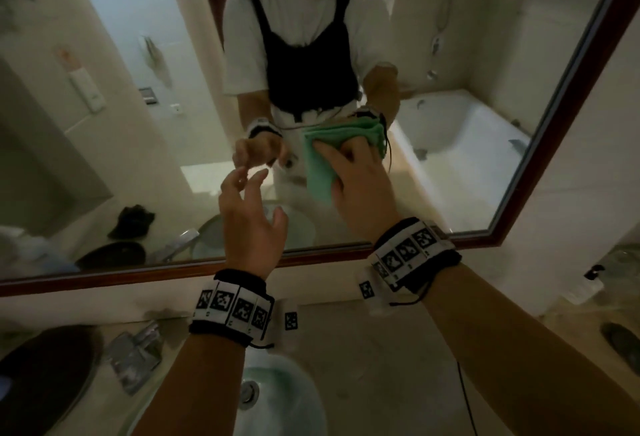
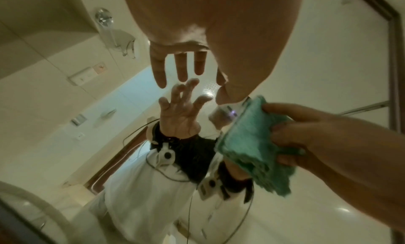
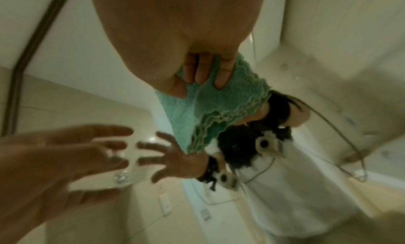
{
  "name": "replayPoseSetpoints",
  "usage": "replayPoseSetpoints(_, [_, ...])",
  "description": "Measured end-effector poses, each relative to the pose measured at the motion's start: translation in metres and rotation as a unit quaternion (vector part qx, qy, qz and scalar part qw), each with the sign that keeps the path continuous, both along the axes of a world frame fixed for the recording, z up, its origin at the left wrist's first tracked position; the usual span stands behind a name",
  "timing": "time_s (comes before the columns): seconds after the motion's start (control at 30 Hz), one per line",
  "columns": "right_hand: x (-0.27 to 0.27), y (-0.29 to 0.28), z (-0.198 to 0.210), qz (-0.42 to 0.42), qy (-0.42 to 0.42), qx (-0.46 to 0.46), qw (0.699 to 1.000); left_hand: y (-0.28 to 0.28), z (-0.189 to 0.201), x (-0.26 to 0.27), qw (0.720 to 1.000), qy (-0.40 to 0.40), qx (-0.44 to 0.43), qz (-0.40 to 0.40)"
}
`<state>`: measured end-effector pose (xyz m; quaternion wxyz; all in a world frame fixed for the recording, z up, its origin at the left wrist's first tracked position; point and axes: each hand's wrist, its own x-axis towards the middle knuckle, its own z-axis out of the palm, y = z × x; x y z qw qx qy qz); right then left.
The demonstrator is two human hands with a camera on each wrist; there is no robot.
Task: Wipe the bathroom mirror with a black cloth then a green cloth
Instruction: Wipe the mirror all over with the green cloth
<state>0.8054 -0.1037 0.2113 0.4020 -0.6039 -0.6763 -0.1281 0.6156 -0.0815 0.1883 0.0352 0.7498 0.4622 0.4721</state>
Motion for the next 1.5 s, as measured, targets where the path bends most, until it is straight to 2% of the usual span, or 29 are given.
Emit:
replayPoseSetpoints(0.17, [-0.058,0.023,0.024,0.053,-0.017,-0.020,0.998,0.003,0.025,-0.021,0.997,0.007,0.062,-0.046])
replayPoseSetpoints(0.3, [-0.085,0.031,0.053,0.112,0.024,-0.022,0.993,0.013,0.050,-0.029,0.993,0.022,0.086,-0.080])
replayPoseSetpoints(0.47, [-0.091,0.035,0.084,0.163,0.075,-0.007,0.984,0.028,0.088,-0.025,0.986,0.056,0.114,-0.113])
replayPoseSetpoints(0.53, [-0.087,0.033,0.097,0.176,0.080,-0.002,0.981,0.033,0.104,-0.021,0.985,0.060,0.123,-0.107])
replayPoseSetpoints(0.6, [-0.080,0.030,0.112,0.182,0.081,0.005,0.980,0.035,0.122,-0.013,0.981,0.055,0.125,-0.136])
replayPoseSetpoints(0.8, [-0.055,0.016,0.158,0.183,0.080,0.028,0.979,0.028,0.159,0.011,0.975,0.138,0.170,-0.024])
replayPoseSetpoints(0.93, [-0.038,0.004,0.178,0.146,0.072,0.096,0.982,0.029,0.188,0.018,0.963,0.187,0.192,0.033])
replayPoseSetpoints(1.03, [-0.019,-0.005,0.190,0.069,0.047,0.148,0.985,0.028,0.207,0.021,0.963,0.186,0.181,0.072])
replayPoseSetpoints(1.1, [-0.004,-0.008,0.196,0.008,-0.003,0.174,0.985,0.027,0.218,0.024,0.960,0.193,0.185,0.084])
replayPoseSetpoints(1.3, [0.040,-0.004,0.206,-0.160,-0.132,0.149,0.967,0.018,0.246,0.041,0.951,0.228,0.185,0.095])
replayPoseSetpoints(1.4, [0.053,-0.001,0.202,-0.189,-0.157,0.131,0.960,0.016,0.258,0.055,0.944,0.244,0.196,0.104])
replayPoseSetpoints(1.5, [0.062,-0.001,0.199,-0.180,-0.171,0.134,0.959,0.015,0.266,0.070,0.945,0.253,0.190,0.085])
